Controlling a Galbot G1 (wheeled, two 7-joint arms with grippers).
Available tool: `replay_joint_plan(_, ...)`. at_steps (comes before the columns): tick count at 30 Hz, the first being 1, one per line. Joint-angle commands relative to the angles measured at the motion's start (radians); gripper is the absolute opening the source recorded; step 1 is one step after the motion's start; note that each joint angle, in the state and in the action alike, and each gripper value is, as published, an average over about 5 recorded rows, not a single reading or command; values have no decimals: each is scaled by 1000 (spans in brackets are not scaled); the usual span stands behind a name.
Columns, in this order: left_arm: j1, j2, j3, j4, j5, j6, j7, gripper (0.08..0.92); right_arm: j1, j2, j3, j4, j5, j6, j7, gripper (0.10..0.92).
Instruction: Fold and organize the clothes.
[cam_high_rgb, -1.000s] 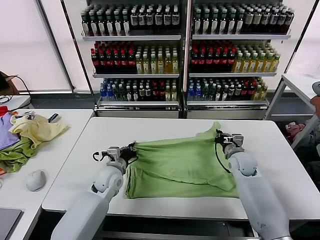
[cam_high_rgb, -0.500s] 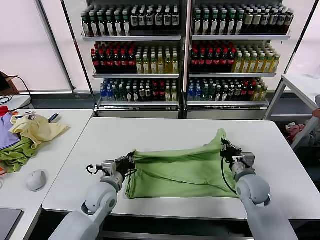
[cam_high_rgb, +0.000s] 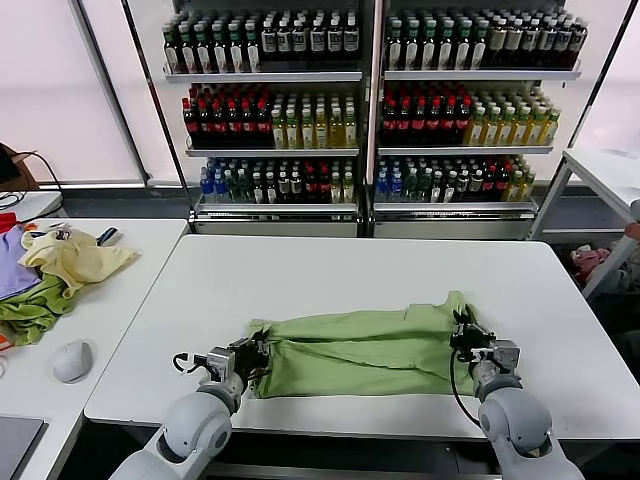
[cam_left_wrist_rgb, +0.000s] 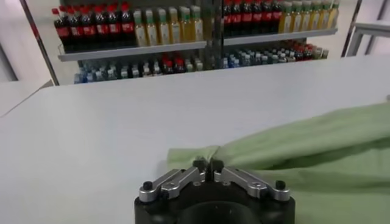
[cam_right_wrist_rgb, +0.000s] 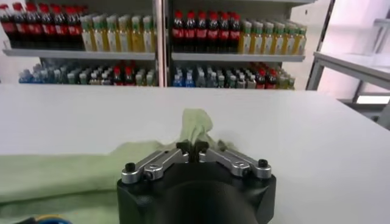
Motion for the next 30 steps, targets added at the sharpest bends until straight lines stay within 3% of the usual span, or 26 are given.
replay_joint_plan(1, 59, -48, -28, -51, 121, -30, -56, 285, -55, 8, 15, 47, -28, -15, 9, 339)
replay_joint_plan(8, 76, -178, -35, -40, 208, -42, -148, 484, -76, 17, 20, 74, -37, -4, 10, 546)
replay_joint_plan(15, 103, -258, -26, 16, 264, -26, -195, 683, -91, 22, 24, 91, -39, 0, 10, 745)
replay_joint_plan(20, 118, -293, -26, 39, 264, -32, -225, 801, -94, 25, 23, 96, -38, 3, 10, 818)
replay_joint_plan(23, 121, -300, -26, 47, 258, -35, -223, 770, -93, 27, 21, 100, -38, 2, 11, 822)
replay_joint_plan(30, 115, -288, -32, 60, 188, -28, -203, 573, -91, 32, 18, 105, -38, 1, 11, 823)
